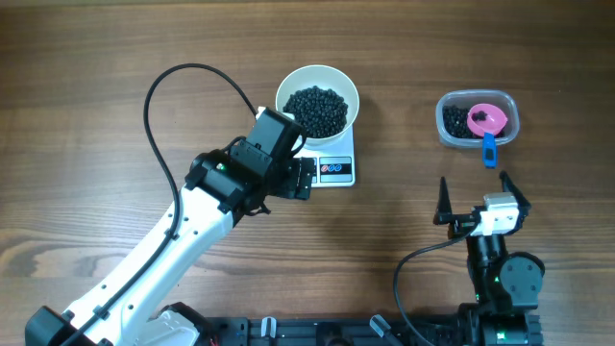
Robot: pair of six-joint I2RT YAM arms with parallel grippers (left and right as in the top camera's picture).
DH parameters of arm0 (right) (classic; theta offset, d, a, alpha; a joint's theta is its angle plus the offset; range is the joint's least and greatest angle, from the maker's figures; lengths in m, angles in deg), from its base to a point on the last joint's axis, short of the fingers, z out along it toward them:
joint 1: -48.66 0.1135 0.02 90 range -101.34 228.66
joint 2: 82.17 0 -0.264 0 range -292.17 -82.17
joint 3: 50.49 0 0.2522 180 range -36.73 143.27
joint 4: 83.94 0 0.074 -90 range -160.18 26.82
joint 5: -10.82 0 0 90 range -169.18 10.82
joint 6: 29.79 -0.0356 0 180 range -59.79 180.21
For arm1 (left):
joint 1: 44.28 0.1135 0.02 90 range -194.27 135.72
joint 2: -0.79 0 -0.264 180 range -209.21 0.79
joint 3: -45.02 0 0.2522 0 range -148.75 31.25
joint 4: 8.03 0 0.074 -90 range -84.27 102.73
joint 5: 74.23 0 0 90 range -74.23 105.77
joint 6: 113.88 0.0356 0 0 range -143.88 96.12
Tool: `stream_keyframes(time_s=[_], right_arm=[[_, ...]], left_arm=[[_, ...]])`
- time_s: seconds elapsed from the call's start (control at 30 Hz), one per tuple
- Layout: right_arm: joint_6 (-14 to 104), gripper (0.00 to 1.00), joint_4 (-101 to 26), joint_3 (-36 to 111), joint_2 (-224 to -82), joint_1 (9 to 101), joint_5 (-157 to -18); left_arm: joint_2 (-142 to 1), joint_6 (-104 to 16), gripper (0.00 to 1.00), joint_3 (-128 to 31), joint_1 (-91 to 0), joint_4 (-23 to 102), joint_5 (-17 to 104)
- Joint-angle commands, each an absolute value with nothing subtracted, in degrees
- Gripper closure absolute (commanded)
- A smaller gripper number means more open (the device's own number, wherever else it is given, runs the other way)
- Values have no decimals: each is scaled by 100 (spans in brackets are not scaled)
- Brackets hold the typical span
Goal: Scoop item into bowl and weigh 150g on scale
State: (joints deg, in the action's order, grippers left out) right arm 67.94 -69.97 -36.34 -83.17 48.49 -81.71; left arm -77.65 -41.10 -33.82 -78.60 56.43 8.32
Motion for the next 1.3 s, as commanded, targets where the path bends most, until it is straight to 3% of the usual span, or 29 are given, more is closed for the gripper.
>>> stream_keyframes(time_s=[0.0, 1.27], right_arm=[[6256, 0, -7006, -3641, -8236, 4847, -8114], [6470, 0, -7015, -3641, -8236, 4884, -8221]], left_arm=[[-7800, -4059, 0, -3356, -7812, 5628, 863], [-7800, -4059, 0, -3356, -7812, 5628, 863]])
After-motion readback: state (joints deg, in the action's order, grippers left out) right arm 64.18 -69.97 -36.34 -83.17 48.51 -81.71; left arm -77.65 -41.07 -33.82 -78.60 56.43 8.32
